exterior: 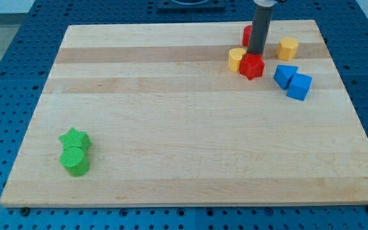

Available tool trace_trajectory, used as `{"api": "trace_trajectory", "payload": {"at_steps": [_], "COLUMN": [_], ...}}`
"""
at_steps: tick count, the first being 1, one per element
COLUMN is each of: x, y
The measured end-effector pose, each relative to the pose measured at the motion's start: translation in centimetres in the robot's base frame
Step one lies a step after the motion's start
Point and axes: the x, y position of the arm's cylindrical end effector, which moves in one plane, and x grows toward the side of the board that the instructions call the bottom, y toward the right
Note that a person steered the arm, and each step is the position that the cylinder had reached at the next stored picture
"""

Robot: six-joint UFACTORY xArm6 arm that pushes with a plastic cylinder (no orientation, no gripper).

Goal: Move the red star diagonally left to the cube

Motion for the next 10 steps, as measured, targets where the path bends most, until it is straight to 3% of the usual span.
{"api": "trace_trajectory", "payload": {"at_steps": [2,6,10], "x": [1.3,8.9,12.7], "y": [0.1,-0.1,-7.6]}}
